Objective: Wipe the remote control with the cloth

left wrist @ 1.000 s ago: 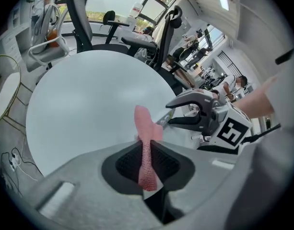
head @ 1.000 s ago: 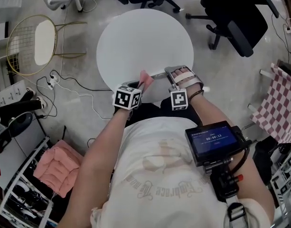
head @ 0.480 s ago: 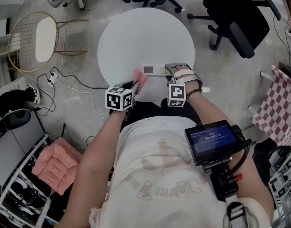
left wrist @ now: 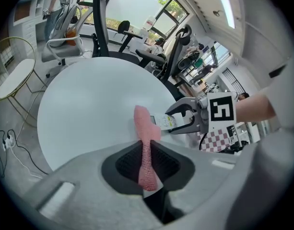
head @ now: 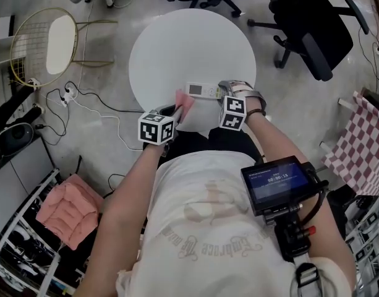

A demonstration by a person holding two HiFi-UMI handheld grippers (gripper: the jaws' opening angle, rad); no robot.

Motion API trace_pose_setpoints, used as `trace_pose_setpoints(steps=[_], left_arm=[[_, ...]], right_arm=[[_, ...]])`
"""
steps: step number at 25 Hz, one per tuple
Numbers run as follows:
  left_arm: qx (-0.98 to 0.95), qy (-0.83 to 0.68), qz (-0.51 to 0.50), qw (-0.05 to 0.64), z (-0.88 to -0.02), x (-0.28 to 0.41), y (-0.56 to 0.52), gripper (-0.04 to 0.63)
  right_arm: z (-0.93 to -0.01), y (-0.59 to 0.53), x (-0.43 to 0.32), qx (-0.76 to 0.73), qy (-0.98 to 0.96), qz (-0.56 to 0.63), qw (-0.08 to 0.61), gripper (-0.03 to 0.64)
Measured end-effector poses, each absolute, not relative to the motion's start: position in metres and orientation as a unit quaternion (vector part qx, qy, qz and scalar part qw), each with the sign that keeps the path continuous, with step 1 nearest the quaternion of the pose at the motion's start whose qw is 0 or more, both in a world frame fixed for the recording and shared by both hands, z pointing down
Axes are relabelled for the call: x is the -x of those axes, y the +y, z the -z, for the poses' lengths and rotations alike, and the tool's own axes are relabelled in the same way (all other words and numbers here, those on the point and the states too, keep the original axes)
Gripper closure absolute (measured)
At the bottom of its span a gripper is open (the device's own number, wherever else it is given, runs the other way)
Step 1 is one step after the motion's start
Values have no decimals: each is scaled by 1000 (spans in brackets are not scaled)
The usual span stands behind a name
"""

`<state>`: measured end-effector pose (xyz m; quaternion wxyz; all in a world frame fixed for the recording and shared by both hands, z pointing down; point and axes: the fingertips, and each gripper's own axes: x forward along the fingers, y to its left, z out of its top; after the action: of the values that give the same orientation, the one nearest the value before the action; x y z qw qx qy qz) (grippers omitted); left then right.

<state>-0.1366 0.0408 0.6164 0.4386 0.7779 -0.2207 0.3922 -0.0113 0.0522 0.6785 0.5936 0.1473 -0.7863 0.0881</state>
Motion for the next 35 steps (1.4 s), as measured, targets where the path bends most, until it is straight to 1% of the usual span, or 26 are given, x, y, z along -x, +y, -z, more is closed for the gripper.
trace_pose_setpoints(steps=[3,5,6,8,10,12,13,15,18,20,24,30,32,35], left_arm=[[-777,-225,-390,440,-614,138,44,561],[-779,-230,-381,441,-610,137,44,561],[-780,-233,-374,444,-608,136,42,560],[-779,-243,-354,457,-605,136,39,561],[-778,-250,-319,481,-599,135,33,561],[-785,-242,-258,509,-583,127,23,561],[-791,-231,-223,521,-572,120,18,561],[-803,-205,-160,536,-547,103,8,563],[-812,-181,-98,546,-519,81,-8,565],[-812,-174,-67,554,-506,74,-19,566],[-802,-179,-32,569,-495,69,-39,566],[-788,-205,-2,581,-495,75,-61,566],[-789,-204,-4,580,-494,75,-63,566],[-794,-183,-49,578,-501,69,-52,566]], right_arm=[[-675,55,12,-147,-791,-119,582,374],[-671,57,11,-177,-794,-208,543,374],[-668,57,11,-197,-795,-274,504,376],[-656,55,15,-229,-790,-415,389,376],[-632,52,25,-227,-784,-527,237,376],[-601,45,35,-202,-781,-583,93,376],[-586,43,38,-190,-780,-595,39,376],[-560,37,39,-167,-778,-604,-41,376],[-528,28,39,-130,-780,-601,-116,376],[-516,27,43,-102,-787,-594,-133,376],[-512,34,57,-62,-802,-585,-102,376],[-518,38,62,-57,-805,-585,-79,376],[-520,40,62,-58,-806,-585,-73,376],[-519,35,61,-65,-805,-585,-82,377]])
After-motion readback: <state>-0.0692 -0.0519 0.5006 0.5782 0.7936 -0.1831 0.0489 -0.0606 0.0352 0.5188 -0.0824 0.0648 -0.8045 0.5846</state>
